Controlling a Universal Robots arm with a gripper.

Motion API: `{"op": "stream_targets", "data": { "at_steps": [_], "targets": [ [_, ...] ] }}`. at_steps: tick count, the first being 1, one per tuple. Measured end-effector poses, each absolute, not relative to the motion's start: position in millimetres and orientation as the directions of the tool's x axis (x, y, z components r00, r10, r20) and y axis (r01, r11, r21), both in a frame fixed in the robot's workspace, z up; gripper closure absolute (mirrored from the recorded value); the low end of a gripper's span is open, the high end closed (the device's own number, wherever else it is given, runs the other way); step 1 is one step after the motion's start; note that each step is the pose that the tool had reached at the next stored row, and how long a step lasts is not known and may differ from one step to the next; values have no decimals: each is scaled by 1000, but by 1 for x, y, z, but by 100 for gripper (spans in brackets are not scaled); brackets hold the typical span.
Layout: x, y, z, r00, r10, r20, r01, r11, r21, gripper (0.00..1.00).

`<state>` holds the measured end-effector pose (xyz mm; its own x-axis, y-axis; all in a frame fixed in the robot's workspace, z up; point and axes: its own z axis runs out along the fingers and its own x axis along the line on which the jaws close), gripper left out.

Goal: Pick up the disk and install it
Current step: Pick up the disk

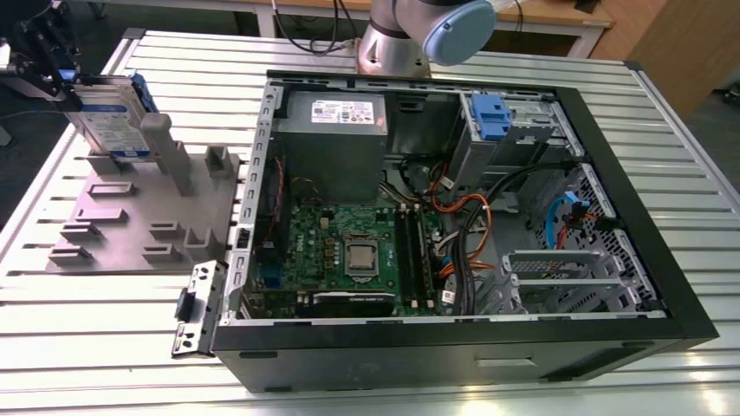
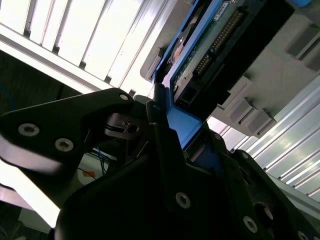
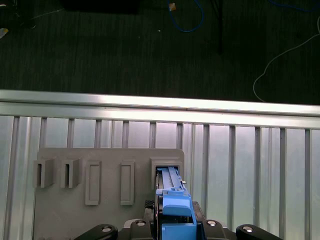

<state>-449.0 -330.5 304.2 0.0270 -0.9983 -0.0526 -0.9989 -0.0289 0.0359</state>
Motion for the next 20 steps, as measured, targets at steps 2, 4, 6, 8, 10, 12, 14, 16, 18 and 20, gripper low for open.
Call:
{"op": "stream_targets", "data": {
  "at_steps": [2,4,6,8,10,12,14,16,18,20],
  "targets": [
    [-449,-330,304,27,-998,-53,-999,-29,36,63],
    [-449,-330,304,27,-998,-53,-999,-29,36,63],
    [-449,-330,304,27,-998,-53,-999,-29,36,63],
    [-449,-330,305,27,-998,-52,-999,-29,36,63],
    [-449,-330,306,27,-998,-52,-999,-29,36,63],
    [-449,-330,309,27,-998,-53,-999,-29,36,63],
    [-449,-330,311,27,-998,-53,-999,-29,36,63],
    [-449,-330,313,27,-998,-53,-999,-29,36,63],
    [-449,-330,316,27,-998,-53,-999,-29,36,63],
    [-449,-330,318,27,-998,-53,-999,-29,36,63]
  ]
}}
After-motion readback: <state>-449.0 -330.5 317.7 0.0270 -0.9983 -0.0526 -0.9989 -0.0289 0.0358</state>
